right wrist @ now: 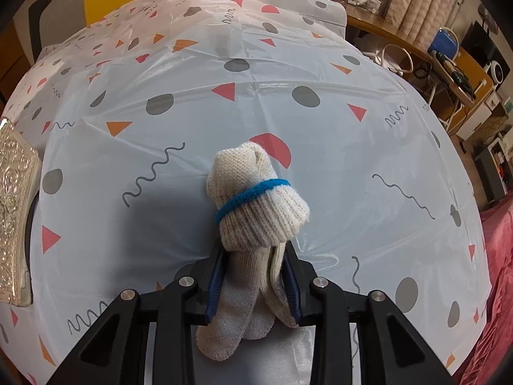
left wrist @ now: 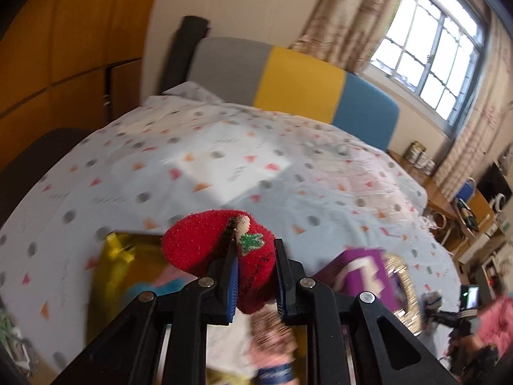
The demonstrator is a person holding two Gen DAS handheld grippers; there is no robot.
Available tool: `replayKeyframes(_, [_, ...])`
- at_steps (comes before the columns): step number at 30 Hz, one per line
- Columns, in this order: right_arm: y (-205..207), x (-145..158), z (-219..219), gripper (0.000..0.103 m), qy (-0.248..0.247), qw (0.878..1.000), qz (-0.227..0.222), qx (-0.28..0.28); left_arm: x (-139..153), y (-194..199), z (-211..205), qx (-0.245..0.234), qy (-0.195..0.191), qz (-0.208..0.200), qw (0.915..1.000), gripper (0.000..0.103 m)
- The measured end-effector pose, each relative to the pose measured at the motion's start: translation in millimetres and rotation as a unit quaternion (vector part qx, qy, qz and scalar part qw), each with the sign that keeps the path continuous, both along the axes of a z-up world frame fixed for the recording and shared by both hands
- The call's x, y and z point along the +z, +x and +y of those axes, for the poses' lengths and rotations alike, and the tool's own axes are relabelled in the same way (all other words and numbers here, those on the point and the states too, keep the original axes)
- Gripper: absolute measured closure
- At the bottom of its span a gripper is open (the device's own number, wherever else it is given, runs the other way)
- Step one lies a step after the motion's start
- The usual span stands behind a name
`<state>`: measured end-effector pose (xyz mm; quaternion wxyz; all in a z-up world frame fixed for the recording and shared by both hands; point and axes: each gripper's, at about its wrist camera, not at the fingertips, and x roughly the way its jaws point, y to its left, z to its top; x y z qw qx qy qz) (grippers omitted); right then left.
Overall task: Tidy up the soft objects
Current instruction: 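Carry the red plush ornament into the gold tin and open the left gripper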
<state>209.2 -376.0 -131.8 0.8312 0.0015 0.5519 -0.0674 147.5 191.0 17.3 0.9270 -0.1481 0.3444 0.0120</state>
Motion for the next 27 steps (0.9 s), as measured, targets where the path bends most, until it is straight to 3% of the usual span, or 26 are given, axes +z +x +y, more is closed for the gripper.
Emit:
replayKeyframes(8, [1,0,2,0.070,-0.012,1.000,-0.002,0.004,-47,-63,48,0.054,-0.052,0.034,0.9966,0.084])
replayKeyframes(15, [0,-1,4,0.070,-0.017,1.000,-0.005,0.003,-74,-95,27,0.017,-0.076,0.060,0.9952,0.084])
replayKeyframes(18, [0,0,4,0.070,-0.020,1.000,-0.005,0.002,-92,-91,13,0.005,-0.075,0.082,0.9938,0.084])
replayKeyframes(24, [-1,0,6,0.070,-0.026,1.000,-0.006,-0.002,-105,-74,7,0.019,-0.008,0.088,0.9959,0.083])
replayKeyframes(27, [-1,0,6,0.070,-0.027,1.000,-0.005,-0.001,-109,-69,14,0.036,-0.015,0.095,0.9947,0.082])
